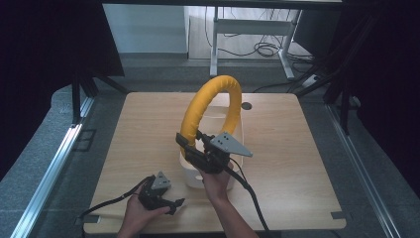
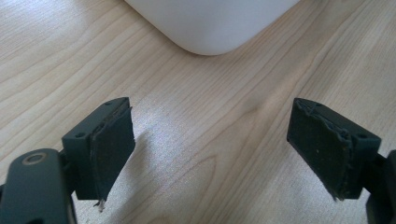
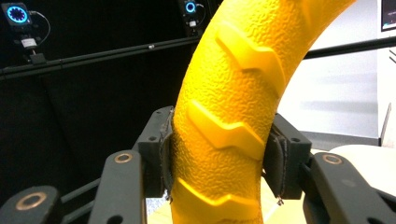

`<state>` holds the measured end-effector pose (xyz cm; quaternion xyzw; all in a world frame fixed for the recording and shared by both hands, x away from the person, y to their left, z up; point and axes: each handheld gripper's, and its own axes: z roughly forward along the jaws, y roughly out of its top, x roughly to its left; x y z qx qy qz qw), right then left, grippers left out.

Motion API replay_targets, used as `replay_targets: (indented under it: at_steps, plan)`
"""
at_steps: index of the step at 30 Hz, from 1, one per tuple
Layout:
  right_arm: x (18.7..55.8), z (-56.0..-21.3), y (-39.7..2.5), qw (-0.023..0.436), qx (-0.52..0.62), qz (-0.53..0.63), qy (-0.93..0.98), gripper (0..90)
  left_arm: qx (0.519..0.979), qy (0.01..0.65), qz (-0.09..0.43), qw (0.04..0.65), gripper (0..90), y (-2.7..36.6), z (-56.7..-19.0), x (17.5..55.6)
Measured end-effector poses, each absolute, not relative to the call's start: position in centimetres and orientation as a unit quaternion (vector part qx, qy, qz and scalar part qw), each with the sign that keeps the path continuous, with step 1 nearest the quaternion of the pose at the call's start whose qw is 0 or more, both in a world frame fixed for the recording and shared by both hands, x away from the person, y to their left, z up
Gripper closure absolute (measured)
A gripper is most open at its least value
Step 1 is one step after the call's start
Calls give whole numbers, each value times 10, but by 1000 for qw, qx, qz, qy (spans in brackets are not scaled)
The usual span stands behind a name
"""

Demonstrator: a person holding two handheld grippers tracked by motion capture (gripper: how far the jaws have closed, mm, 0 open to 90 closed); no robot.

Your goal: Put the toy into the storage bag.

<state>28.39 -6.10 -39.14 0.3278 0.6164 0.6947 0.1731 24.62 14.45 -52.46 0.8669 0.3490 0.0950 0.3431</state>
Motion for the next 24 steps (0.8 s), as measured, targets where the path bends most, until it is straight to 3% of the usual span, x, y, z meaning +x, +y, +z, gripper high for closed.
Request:
replay_targets:
  at_steps: [24]
  plan:
    - [288, -412, -61, 139, 354, 676, 632, 489, 869, 347, 89, 340, 151, 144, -526, 246]
